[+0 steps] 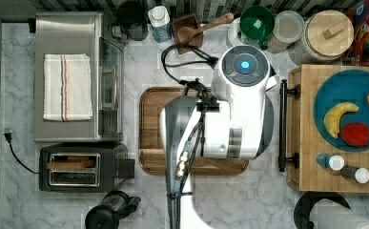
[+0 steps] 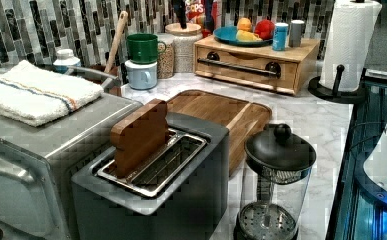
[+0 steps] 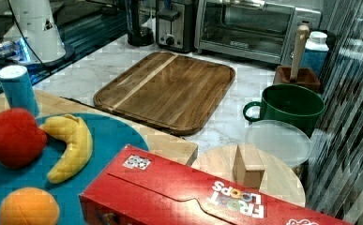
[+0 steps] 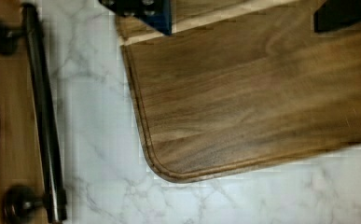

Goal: Open the drawer.

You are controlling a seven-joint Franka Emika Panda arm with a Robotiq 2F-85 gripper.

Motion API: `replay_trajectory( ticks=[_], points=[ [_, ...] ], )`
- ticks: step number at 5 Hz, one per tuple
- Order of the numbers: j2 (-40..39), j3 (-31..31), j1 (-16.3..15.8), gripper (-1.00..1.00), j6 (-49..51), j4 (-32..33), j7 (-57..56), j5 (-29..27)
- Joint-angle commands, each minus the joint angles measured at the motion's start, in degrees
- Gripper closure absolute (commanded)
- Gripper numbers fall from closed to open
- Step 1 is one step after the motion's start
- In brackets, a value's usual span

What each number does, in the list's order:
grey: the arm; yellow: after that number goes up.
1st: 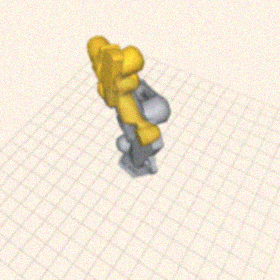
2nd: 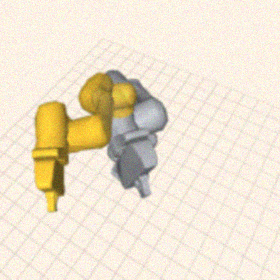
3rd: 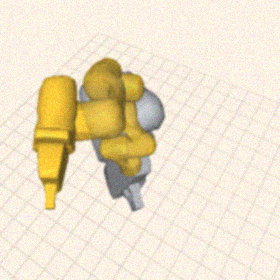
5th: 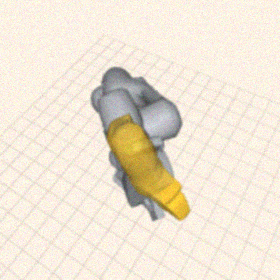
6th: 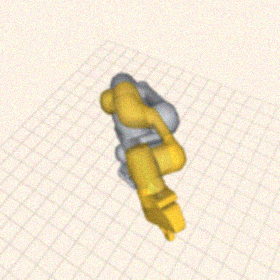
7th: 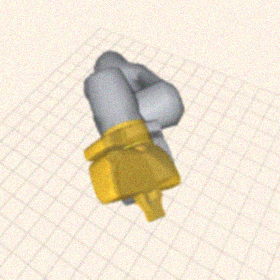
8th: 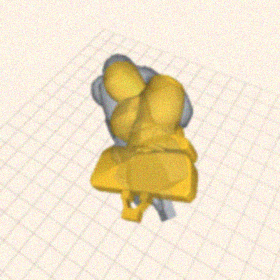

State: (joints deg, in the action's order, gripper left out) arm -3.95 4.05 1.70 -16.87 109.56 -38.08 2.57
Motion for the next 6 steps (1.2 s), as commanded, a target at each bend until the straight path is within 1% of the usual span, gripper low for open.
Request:
replay_trajectory(
  ticks=[1,2,3,4,5,6],
  points=[
    [0.1,4.3,5.7,-1.00,-7.7,3.3,-19.7,-1.3],
    [-1.0,5.5,6.8,-1.00,-9.8,3.8,-24.2,-0.8],
    [-1.2,6.3,8.1,-1.00,-13.9,5.6,-28.1,-0.6],
    [-1.2,6.9,8.5,-1.00,-17.0,8.2,-29.7,0.6],
    [-0.5,6.0,10.5,-1.00,-20.8,11.1,-31.1,0.2],
    [-0.8,5.9,10.9,-1.00,-22.0,12.1,-30.2,0.3]
  ],
)
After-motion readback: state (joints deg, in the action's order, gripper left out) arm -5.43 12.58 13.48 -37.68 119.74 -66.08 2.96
